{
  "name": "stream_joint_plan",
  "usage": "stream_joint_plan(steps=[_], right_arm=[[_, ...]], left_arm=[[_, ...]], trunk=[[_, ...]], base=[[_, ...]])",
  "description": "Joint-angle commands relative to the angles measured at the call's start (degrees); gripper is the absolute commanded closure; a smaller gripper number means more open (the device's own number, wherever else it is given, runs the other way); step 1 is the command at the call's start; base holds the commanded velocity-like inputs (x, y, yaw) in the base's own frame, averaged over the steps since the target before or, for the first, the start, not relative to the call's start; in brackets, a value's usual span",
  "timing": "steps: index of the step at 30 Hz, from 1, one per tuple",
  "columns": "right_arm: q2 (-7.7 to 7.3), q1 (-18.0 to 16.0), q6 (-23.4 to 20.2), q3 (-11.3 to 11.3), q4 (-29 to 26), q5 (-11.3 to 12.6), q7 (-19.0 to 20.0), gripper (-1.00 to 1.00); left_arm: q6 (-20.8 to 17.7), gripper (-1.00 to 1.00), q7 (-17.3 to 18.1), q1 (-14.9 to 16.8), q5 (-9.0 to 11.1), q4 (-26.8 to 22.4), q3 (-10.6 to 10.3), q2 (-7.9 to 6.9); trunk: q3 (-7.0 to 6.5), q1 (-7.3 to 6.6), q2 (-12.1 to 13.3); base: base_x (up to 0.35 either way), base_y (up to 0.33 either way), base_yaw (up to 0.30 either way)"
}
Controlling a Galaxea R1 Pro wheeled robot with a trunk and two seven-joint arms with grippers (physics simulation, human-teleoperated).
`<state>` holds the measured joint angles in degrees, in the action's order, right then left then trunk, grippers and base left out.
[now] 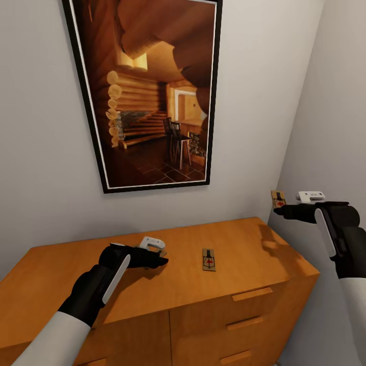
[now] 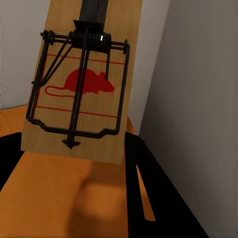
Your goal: Take the four mousetraps from the cabinet in the bathroom and place them on the bathroom floor. Make sure all four end up on the same floor surface, and ensure that at least two of them are either under or directly next to the same bathroom sink.
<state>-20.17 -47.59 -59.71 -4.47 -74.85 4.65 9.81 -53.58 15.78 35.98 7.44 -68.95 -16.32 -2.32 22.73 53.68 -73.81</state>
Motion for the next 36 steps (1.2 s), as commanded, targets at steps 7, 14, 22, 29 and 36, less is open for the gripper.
stream_joint_plan(steps=[7, 14, 22, 29, 36], right_arm=[[0.02, 0.0, -0.3, -0.1, 0.2, 0.6, -0.4, 1.0], [-0.04, 0.0, -0.3, -0.1, 0.5, 0.8, -0.4, 1.0], [-0.05, 0.0, -0.3, -0.1, 0.8, 1.0, -0.5, 1.0], [0.0, 0.0, -0.3, 0.0, 1.1, 0.9, -0.4, 1.0], [-0.09, 0.0, -0.3, 0.8, 1.3, 1.1, -0.3, 1.0]], left_arm=[[-0.3, -1.0, -0.3, 0.1, 0.6, 0.0, 0.0, -0.05], [-0.3, -1.0, -0.3, 0.1, 0.6, 0.0, -0.1, -0.05], [-0.3, -1.0, -0.3, 0.1, 0.6, 0.1, 0.0, -0.05], [-0.3, -1.0, -0.3, 0.1, 0.6, 0.1, 0.0, 0.02], [-0.4, -1.0, -0.3, 0.1, 0.6, 0.2, -0.1, -0.01]], trunk=[[0.07, 0.0, 0.0], [0.07, 0.0, 0.0], [0.07, 0.0, 0.0], [0.07, 0.0, 0.0], [0.07, 0.0, 0.0]], base=[[0.0, 0.0, 0.0], [0.0, 0.0, 0.0], [0.0, 0.0, 0.0], [0.0, 0.0, 0.0], [0.0, 0.0, 0.0]])
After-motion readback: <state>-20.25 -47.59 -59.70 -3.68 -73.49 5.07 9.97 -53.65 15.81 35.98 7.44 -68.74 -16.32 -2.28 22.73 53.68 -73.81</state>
